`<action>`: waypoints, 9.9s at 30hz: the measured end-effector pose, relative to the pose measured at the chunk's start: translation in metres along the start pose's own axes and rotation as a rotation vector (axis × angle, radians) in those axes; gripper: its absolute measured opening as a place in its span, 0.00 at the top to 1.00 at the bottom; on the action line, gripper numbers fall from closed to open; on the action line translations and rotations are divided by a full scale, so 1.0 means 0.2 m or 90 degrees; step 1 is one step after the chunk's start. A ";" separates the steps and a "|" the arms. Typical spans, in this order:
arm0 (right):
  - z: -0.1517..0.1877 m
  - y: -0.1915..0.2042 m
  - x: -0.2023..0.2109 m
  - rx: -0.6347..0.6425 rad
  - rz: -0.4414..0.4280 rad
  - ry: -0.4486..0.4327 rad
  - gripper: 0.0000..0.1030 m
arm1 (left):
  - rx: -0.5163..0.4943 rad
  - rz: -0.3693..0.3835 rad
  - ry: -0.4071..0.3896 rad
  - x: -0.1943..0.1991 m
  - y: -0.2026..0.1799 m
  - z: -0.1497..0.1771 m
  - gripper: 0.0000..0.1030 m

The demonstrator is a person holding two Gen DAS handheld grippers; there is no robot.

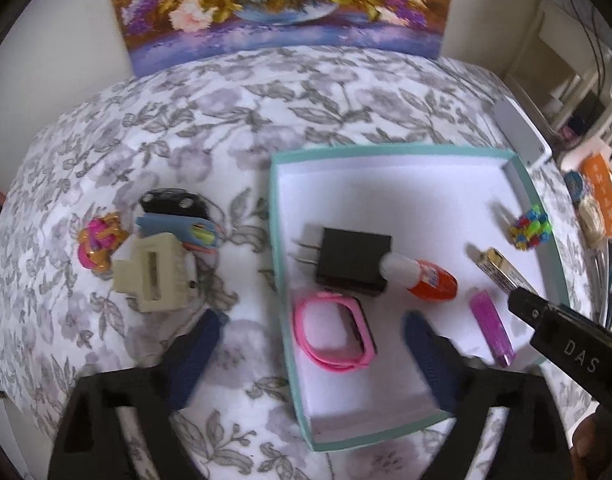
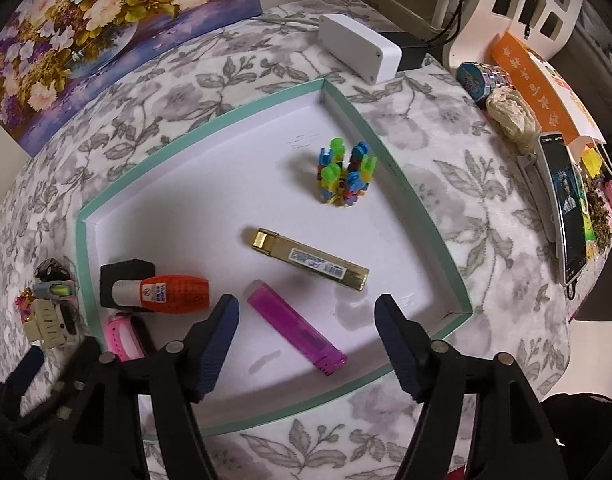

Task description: Organize rigid objects

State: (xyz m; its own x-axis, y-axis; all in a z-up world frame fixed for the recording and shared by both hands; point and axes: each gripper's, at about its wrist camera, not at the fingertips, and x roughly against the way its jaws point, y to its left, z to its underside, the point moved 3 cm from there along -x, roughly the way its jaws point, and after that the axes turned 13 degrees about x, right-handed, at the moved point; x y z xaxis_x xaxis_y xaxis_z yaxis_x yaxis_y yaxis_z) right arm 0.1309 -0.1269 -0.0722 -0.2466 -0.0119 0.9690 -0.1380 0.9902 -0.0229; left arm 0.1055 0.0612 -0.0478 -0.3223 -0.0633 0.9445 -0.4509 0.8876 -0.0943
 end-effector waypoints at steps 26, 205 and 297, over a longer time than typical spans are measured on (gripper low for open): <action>-0.01 0.16 0.05 0.044 0.023 -0.028 0.19 | 0.230 -0.044 -0.090 0.17 0.68 -0.21 0.00; -0.21 0.37 0.13 0.025 -0.112 -0.102 0.68 | 0.259 0.154 -0.066 0.02 0.68 -0.44 0.18; -0.18 0.04 0.04 0.003 -0.022 -0.065 0.19 | 0.121 -0.014 -0.026 -0.16 0.19 -0.33 0.00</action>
State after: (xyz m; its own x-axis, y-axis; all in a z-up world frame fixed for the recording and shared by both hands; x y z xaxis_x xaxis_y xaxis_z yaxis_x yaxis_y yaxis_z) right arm 0.1627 -0.1146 -0.0548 -0.3382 -0.0610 0.9391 -0.1531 0.9882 0.0090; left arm 0.1530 0.1274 -0.0619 -0.3419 -0.1038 0.9340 -0.6061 0.7839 -0.1348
